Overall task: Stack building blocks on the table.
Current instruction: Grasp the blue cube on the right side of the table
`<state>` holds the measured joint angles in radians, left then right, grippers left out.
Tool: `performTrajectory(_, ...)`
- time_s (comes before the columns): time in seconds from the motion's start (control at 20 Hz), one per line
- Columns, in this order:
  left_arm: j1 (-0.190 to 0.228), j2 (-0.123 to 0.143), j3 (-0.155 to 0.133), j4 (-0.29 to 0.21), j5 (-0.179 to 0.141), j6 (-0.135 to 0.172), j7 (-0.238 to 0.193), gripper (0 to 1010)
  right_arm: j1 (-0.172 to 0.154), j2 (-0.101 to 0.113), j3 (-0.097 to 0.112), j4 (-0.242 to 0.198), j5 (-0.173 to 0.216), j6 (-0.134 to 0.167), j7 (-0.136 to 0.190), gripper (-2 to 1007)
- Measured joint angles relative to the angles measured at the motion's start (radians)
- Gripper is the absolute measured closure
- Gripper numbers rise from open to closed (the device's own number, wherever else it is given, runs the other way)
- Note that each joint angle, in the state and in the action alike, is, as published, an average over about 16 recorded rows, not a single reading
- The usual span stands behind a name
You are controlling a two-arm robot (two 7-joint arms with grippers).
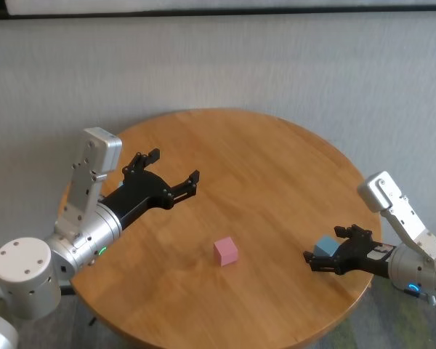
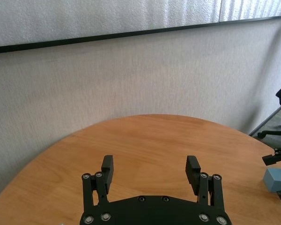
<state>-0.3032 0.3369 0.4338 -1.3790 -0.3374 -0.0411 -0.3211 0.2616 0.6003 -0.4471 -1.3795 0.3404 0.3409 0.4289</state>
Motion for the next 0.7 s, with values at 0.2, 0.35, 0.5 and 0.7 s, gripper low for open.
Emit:
performTrajectory(0.2,0.000,0.000,0.000,0.000,0.000,0.000,0.000,10,0.000,-0.002,0.001,0.001,-0.001,0.000,0.001,45)
performTrajectory(0.35,0.000,0.000,0.000,0.000,0.000,0.000,0.000,10,0.000,-0.001,0.001,0.001,-0.001,0.000,0.000,97)
performTrajectory(0.5,0.000,0.000,0.000,0.000,0.000,0.000,0.000,10,0.000,0.000,0.001,0.000,0.000,-0.001,0.000,170)
performTrajectory(0.7,0.000,0.000,0.000,0.000,0.000,0.000,0.000,10,-0.001,0.001,0.001,-0.001,0.000,-0.001,-0.001,302)
